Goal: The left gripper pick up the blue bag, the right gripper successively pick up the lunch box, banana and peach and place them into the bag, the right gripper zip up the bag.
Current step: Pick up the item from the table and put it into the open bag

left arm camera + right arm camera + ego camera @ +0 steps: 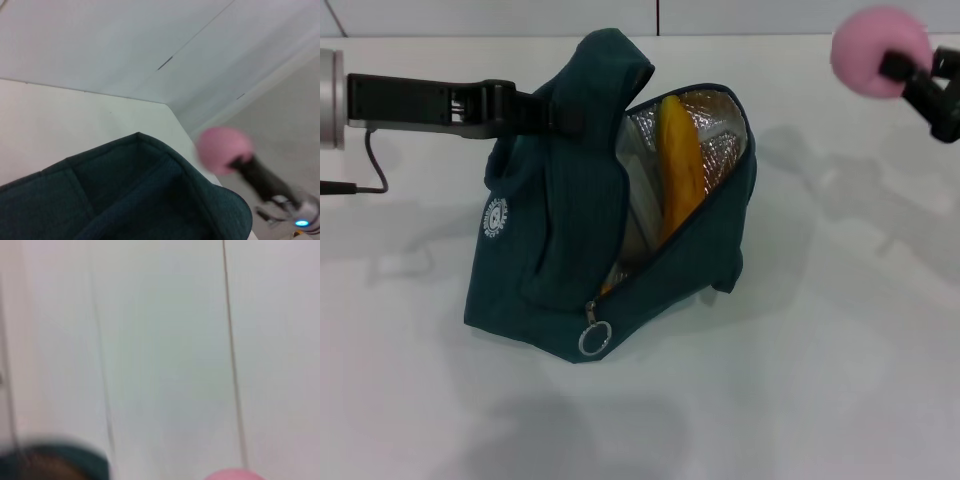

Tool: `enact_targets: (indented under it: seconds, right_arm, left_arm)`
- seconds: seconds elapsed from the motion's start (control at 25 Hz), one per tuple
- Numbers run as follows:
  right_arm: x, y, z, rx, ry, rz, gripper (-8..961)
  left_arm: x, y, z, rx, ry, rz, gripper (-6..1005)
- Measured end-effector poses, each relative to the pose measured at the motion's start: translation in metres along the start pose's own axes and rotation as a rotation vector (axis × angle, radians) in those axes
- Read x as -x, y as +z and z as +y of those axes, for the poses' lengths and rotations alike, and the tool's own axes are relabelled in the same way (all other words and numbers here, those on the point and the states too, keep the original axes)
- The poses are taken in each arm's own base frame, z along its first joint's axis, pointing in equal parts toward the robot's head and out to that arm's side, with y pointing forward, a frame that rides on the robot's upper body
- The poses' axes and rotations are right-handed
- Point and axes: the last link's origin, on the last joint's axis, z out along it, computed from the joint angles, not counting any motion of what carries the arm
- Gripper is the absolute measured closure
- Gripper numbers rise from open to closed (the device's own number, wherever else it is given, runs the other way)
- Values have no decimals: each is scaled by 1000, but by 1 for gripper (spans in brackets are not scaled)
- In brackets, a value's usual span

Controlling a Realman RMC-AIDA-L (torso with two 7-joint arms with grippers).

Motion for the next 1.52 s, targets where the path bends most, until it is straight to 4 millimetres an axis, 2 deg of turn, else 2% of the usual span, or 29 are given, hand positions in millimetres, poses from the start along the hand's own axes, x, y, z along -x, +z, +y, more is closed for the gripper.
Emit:
enact_targets:
  seconds: [0.12, 0.24, 0.52, 0.76, 0.96, 1.44, 1.52]
  right_arm:
    - [13, -2, 12, 83, 35, -90, 846]
    - [18, 7, 26, 189, 58, -117, 846]
    - [8, 49, 65, 402, 87, -44, 845]
    - [-7, 68, 86, 487, 94, 47, 845]
    - [-14, 78, 89, 480, 87, 98, 845]
    - [-10, 84, 91, 491, 83, 100, 742]
    - [-10, 84, 91, 491, 83, 100, 650]
  left_arm:
    - [0, 0, 0, -1, 0, 1, 952]
    - [0, 0, 0, -1, 0, 2, 952]
    - [0, -1, 0, -2, -1, 4, 952]
    - [0, -5, -2, -6, -9, 24, 952]
    - [1, -7, -3, -9, -11, 31, 952]
    - [0, -6, -3, -7, -8, 30, 952]
    - [0, -6, -3, -7, -8, 30, 952]
